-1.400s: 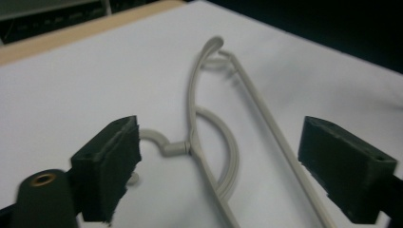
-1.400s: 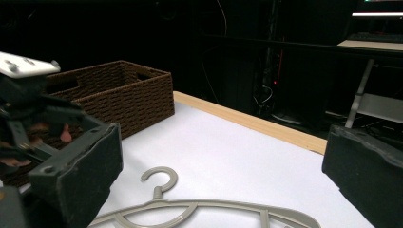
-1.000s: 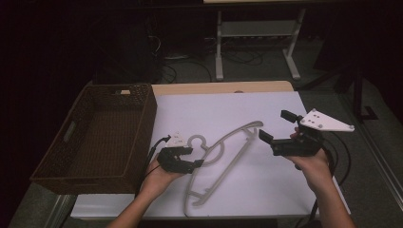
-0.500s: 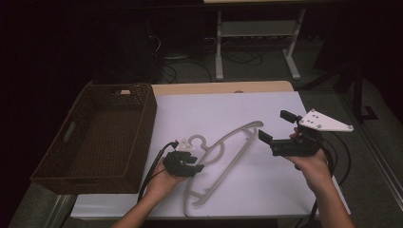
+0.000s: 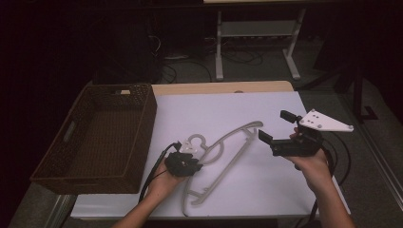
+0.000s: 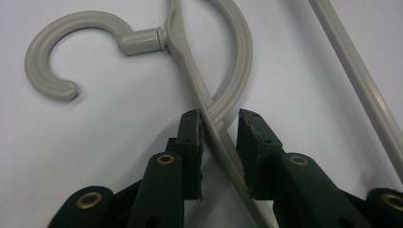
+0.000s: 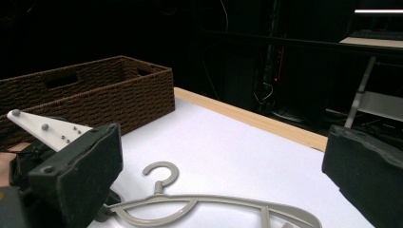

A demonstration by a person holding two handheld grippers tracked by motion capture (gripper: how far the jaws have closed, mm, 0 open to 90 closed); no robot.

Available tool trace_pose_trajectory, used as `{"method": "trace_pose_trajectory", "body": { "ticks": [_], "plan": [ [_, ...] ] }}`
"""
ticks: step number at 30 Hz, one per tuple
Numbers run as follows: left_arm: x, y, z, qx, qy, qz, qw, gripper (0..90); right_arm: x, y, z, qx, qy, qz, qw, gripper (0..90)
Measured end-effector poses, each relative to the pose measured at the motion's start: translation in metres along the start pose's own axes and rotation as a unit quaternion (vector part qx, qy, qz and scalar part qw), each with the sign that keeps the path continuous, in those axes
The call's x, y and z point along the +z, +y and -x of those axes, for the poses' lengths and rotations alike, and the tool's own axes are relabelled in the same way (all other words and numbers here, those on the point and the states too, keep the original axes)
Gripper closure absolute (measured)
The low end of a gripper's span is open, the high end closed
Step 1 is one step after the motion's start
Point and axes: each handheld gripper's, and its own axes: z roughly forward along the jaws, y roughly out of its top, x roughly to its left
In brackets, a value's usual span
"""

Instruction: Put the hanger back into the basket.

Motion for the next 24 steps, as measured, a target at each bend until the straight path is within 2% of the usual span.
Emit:
{"method": "trace_pose_trajectory", "body": {
  "ticks": [7,8,10,12,13,17,20,21,22,24],
  "plan": [
    [-0.001,0.003,-0.004,-0.002,-0.008,-0.003,1.0000,74.4,0.001,0.000,0.000,0.004,0.000,-0.002,1.0000,0.0],
    [-0.002,0.004,-0.005,-0.004,-0.012,0.005,0.9999,76.5,0.001,0.000,0.000,0.004,0.000,-0.002,1.0000,0.0],
    [-0.002,0.006,-0.007,0.003,-0.014,0.000,0.9999,77.8,0.001,0.000,0.000,0.002,-0.001,0.000,1.0000,0.0],
    [-0.001,0.006,-0.009,-0.005,-0.019,0.002,0.9998,77.9,0.001,0.000,0.000,0.003,-0.001,-0.001,1.0000,0.0],
    [-0.001,0.007,-0.010,-0.003,-0.021,0.000,0.9998,77.9,0.001,0.000,0.000,0.003,-0.001,-0.001,1.0000,0.0],
    [0.004,0.009,-0.011,0.006,-0.018,0.008,0.9998,77.4,0.002,-0.001,0.000,0.006,0.000,-0.004,1.0000,0.0],
    [0.008,0.014,-0.012,0.014,-0.015,0.004,0.9998,76.7,0.003,-0.001,0.000,0.004,0.001,-0.005,1.0000,0.0],
    [0.009,0.015,-0.012,0.007,-0.017,0.007,0.9998,76.6,0.003,-0.001,0.000,0.005,0.001,-0.005,1.0000,0.0],
    [0.010,0.015,-0.013,0.011,-0.017,0.003,0.9998,76.3,0.003,-0.002,0.000,0.005,0.001,-0.004,1.0000,0.0],
    [0.013,0.015,-0.011,0.013,-0.016,-0.001,0.9998,71.0,0.003,-0.002,0.000,0.007,0.000,-0.006,1.0000,0.0]
  ]
}}
